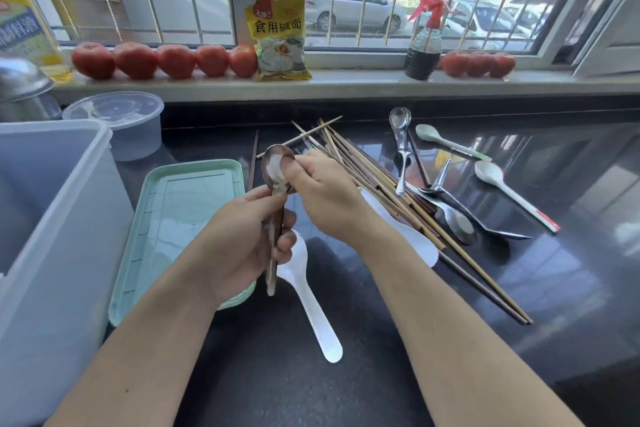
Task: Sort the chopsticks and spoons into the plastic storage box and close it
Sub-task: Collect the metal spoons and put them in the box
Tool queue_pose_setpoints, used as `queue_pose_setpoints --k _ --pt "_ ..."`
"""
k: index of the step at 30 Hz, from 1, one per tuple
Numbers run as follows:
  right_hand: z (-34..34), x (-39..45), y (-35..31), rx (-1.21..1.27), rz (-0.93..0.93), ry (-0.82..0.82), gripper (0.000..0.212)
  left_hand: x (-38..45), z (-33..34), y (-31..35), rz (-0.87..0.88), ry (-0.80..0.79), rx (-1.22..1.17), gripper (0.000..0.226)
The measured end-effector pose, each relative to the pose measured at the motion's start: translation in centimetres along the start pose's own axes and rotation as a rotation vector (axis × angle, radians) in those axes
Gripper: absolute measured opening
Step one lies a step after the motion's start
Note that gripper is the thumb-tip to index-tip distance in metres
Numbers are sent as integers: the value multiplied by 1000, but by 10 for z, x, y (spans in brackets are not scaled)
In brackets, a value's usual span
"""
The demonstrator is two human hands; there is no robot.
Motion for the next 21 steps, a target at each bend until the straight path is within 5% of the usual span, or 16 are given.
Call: queue_pose_setpoints --k 3,5,7,11,21 --pt "-2 -4 -3 -99 14 -190 60 1 1 -1 -27 -14 -23 16" --pt "-41 8 15 -164 55 -108 52 2 1 -2 -45 -17 -57 18" --pt "-98 22 55 -426 117 3 30 2 0 -4 -66 -6 -105 20" --pt "-166 8 147 -1040 399 -159 16 -2 -1 -6 -113 36 -164 20" --pt "-172 3 145 -1081 394 51 24 -4 -10 2 -27 96 -47 28"
Point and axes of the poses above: each hand's wrist, its own x-axis towards the middle knuckle, its own z-axis out of the palm, y = z × x, the point moved 10 cm from there along x, towards the middle knuckle, and after that the axes turned 10 degrees about y, right-handed, at the moved point
